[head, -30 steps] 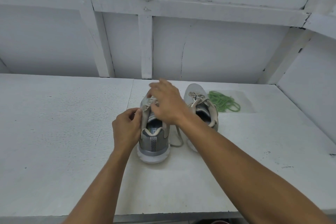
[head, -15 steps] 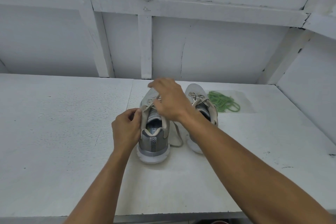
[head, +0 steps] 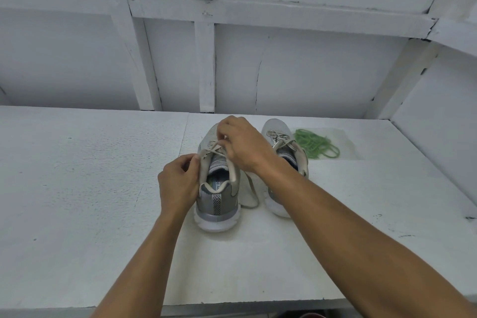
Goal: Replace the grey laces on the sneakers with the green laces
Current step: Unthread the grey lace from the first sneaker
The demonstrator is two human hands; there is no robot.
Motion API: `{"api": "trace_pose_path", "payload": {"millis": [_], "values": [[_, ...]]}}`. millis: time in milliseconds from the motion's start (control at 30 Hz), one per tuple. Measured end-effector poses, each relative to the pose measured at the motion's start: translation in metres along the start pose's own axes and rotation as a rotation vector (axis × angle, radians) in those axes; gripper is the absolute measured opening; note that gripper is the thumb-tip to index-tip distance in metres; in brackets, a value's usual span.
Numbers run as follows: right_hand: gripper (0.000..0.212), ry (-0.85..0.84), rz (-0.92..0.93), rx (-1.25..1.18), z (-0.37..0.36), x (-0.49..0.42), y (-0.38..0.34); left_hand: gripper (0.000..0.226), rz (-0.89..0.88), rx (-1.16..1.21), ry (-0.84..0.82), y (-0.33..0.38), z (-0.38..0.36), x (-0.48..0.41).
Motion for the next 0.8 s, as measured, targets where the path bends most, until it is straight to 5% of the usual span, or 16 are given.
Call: {"api": "trace_pose_path", "payload": {"millis": [200, 400, 567, 700, 800], "values": [[0.01, 0.053, -0.143, 0.017, 0.02, 0.001, 0.022, 0.026, 0.008, 0.007, 0.007, 0.001, 0.0, 0.002], [0.035, -0.035, -0.29, 0.054, 0.017, 0.008, 0.038, 0.027, 0.016, 0.02, 0.004, 0.001, 0.0, 0.002], [0.011, 0.032, -0.374, -0.024, 0.019, 0.022, 0.021, 0.027, -0.01, -0.016, -0.021, 0.0, 0.0, -0.001], [0.031, -0.144, -0.454, -0.056, -0.008, 0.044, 0.012, 0.026, -0.076, -0.07, -0.055, 0.008, -0.002, -0.005], [0.043, -0.095, -0.483, -0.089, -0.021, 0.054, 0.01, 0.025, -0.137, -0.104, -0.117, 0.021, -0.007, -0.012]]}}
Point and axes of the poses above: each hand's wrist, its own x-axis away from the middle knuckle, its own z-axis out of the back of the hand, y = z × x, the point moved 6 cm from there along -x, towards the middle knuckle, and after that the axes turned 13 degrees about x, right-handed, at the moved point
